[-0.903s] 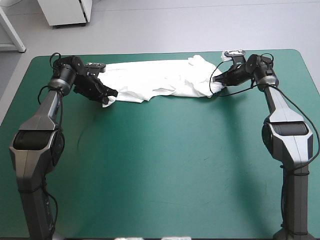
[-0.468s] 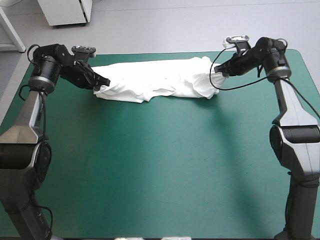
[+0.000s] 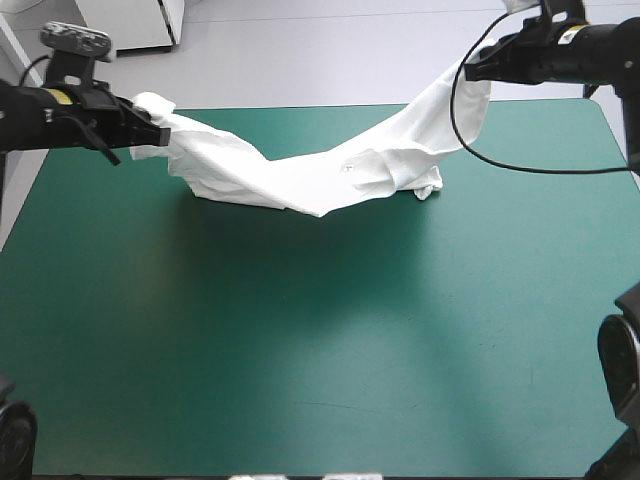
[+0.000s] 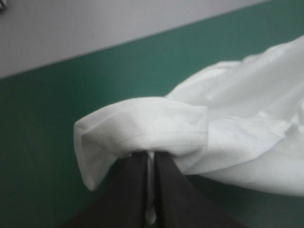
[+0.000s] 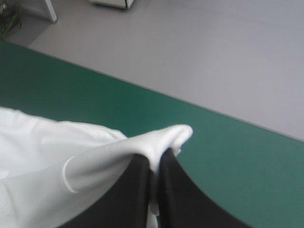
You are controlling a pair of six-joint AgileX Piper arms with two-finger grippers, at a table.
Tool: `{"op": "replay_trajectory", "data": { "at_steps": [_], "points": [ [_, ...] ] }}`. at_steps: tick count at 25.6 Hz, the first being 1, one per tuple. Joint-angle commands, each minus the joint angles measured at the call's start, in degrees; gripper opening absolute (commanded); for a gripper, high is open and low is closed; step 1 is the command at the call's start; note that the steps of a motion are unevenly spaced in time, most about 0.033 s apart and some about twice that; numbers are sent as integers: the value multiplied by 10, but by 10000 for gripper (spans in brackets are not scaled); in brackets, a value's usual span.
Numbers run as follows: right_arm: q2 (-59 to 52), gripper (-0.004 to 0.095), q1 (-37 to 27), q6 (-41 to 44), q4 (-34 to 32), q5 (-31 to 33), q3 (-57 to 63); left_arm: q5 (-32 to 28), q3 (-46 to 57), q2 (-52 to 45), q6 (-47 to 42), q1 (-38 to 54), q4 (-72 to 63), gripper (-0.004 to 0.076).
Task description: Fold the cloth
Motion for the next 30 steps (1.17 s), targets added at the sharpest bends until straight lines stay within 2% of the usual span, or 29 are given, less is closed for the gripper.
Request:
{"op": "replay_trajectory", "data": {
  "at_steps": [1,9,15,20,21,25,30],
  "points": [
    [-86,-13,-5,-2,13,-68,-20,-64,-15,-83,-2,-2,-7,-9],
    [-199,-13,-5,-2,13,-107,-20,-122,-44,-179,0,-2,-6,-9],
    [-254,-13,-3,-2,22,-122,-20,-149,-146,-195,0,-2,-19,-9],
    [-288,-13,-3,-2,26,-119,-20,-154,-193,-196,0,-2,-43,-9],
    [-295,-13,-3,-2,30,-118,-20,-151,-194,-199,0,-2,-49,-9],
    [-319,-13,-3,-2,32,-82,-18,-78,-170,-202,-23,-2,-55,-9],
    [-312,-13,-3,2,30,-61,78,-61,-70,-199,-32,-2,-46,-9]
  ]
}}
